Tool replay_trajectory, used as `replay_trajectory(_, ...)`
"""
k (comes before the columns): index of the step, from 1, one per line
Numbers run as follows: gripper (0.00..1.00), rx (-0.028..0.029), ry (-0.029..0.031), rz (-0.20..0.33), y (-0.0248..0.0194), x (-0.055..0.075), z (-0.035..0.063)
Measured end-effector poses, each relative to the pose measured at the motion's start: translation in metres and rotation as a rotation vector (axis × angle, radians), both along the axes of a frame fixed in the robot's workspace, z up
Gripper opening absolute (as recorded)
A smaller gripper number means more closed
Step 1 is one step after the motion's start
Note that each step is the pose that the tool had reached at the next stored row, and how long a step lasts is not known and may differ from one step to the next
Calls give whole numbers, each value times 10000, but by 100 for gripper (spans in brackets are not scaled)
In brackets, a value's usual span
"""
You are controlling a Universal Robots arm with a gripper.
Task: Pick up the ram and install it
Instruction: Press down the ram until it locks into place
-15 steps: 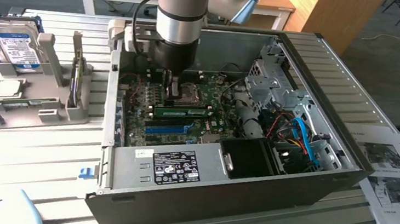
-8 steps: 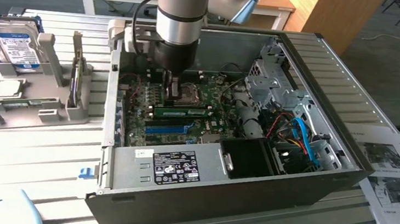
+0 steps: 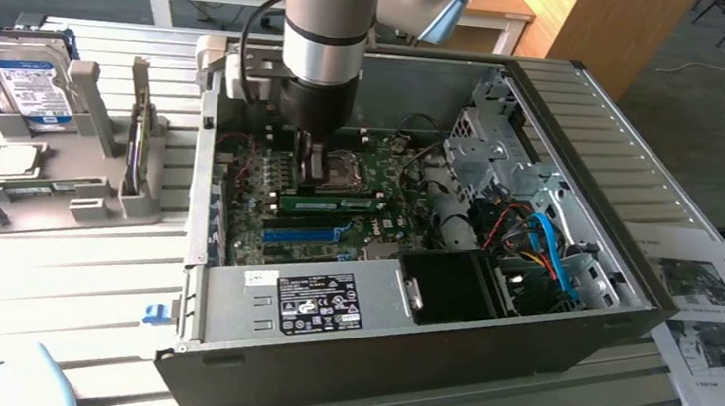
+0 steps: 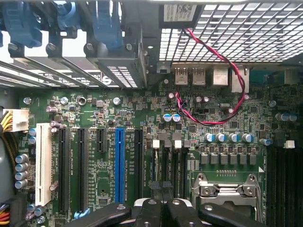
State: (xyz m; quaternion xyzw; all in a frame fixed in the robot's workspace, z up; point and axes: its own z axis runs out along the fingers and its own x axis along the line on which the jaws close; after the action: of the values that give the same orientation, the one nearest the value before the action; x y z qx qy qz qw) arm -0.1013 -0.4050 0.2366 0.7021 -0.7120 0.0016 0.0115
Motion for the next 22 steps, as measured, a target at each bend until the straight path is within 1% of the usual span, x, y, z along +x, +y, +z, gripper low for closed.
replay_trajectory(15, 9, -1, 1, 0, 0, 0, -60)
replay_trajectory(22, 9, 3, -2, 1, 0, 0, -69)
